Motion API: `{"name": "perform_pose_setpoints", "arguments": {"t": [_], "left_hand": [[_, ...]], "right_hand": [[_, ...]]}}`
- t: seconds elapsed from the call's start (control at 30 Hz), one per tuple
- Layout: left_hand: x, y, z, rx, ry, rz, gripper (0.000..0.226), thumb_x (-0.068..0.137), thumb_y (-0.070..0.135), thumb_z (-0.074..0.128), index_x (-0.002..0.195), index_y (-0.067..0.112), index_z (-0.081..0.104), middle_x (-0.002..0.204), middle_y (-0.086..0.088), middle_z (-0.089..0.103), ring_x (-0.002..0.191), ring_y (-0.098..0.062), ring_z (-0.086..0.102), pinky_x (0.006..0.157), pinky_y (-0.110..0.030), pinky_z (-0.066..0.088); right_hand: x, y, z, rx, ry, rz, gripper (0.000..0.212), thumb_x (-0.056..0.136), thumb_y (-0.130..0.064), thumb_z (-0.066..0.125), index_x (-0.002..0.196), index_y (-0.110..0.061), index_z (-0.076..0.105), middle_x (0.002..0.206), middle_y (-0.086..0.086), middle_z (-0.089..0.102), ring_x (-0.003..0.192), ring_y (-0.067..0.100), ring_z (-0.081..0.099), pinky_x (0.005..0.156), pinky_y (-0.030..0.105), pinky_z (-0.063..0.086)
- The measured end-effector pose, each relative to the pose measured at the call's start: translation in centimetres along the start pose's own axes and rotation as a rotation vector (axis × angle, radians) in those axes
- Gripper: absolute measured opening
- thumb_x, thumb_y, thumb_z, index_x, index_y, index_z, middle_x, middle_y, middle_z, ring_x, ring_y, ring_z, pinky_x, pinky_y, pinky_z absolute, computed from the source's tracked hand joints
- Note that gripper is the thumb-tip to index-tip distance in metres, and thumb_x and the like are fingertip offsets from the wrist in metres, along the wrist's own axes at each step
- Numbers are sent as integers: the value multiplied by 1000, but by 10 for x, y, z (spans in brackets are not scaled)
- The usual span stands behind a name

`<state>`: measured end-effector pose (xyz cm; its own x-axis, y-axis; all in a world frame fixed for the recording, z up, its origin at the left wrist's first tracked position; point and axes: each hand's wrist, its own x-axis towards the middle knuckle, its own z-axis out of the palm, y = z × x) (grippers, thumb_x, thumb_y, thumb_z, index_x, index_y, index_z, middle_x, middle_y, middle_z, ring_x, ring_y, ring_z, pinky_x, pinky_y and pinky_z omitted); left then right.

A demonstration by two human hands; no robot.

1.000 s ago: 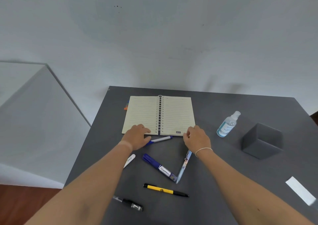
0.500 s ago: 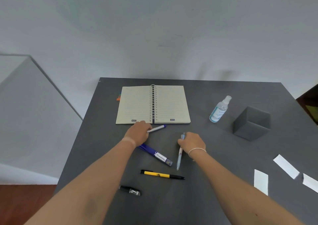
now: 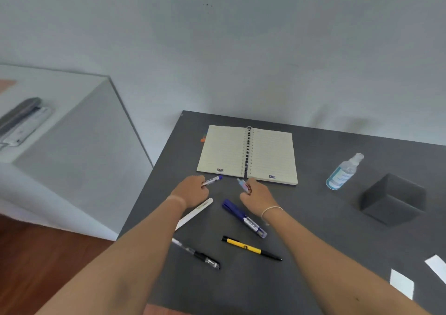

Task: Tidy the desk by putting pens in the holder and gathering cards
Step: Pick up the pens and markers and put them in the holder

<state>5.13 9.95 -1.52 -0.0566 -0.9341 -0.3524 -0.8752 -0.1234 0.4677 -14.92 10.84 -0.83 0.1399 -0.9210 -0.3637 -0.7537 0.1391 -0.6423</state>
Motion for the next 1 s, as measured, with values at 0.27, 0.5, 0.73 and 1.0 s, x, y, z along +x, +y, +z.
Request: {"name": "perform_pose_setpoints", "arguments": {"t": [0.27,0.5,0.73,1.0], "left_hand": [[-18,-19,14,21,-149,-36,21,79,28,62,84,15,47,89,-3,51,78,-22,49,68,-29,39],[-11,-6,10,-96,-73,-87,18,82,23,55,78,13,41,84,-6,49,71,-25,45,59,-31,33],[10,61,-17,-197,13,12,22,86,20,44,69,20,30,70,-3,42,60,-21,37,57,-31,32],[21,189,-42,-414,108,223,19,94,23,39,76,19,34,72,-3,42,64,-19,39,59,-28,34]], "right_hand": [[2,2,31,-341,-151,0,38,84,-30,60,115,-12,48,119,11,55,104,26,54,78,30,40],[-3,5,9,-175,-109,52,22,83,-24,57,97,-12,47,96,7,51,82,22,47,64,26,37],[-11,14,-54,86,54,134,12,87,-16,51,85,-14,40,74,-1,44,63,12,41,52,21,29],[-33,31,-173,400,344,69,16,91,-19,51,104,-11,44,92,10,56,80,22,52,77,32,44]]}}
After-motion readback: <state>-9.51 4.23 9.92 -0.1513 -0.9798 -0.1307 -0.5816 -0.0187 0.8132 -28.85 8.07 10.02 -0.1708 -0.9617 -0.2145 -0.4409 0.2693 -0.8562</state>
